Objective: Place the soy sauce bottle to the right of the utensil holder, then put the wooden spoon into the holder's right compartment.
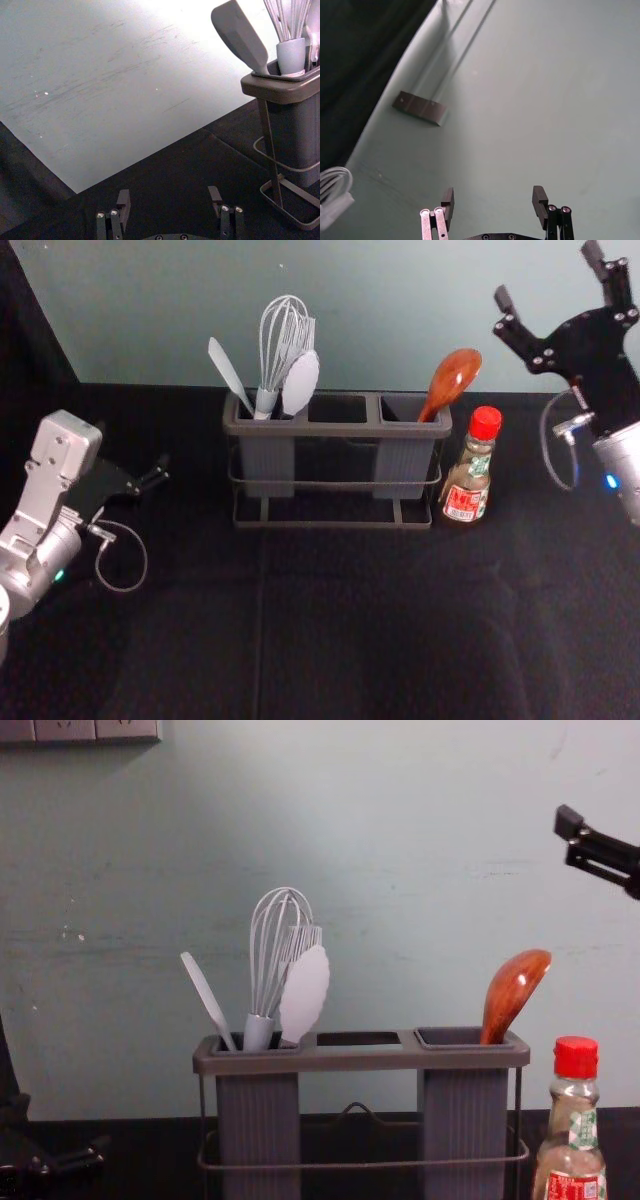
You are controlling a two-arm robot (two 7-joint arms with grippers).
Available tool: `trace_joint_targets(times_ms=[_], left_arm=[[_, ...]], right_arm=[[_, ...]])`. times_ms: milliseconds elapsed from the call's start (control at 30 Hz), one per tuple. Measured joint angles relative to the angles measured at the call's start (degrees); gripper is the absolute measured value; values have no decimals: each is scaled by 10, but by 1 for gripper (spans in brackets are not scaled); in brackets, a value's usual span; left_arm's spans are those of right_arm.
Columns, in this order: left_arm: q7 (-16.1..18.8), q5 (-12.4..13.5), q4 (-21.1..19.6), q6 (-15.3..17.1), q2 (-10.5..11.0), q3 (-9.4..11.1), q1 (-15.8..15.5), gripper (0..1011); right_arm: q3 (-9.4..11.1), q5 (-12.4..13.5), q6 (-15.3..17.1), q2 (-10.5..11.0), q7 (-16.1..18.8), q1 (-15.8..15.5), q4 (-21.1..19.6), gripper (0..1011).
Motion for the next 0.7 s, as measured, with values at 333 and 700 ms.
trace_joint_targets(times_ms=[333,700], left_arm=[[0,0,0,0,0,0,0,1011],[0,0,0,0,0,0,0,1011]], right_arm=[[24,-31,107,22,-35,-36,-67,1002],[35,-30,229,50,-36,-61,-94,1002]])
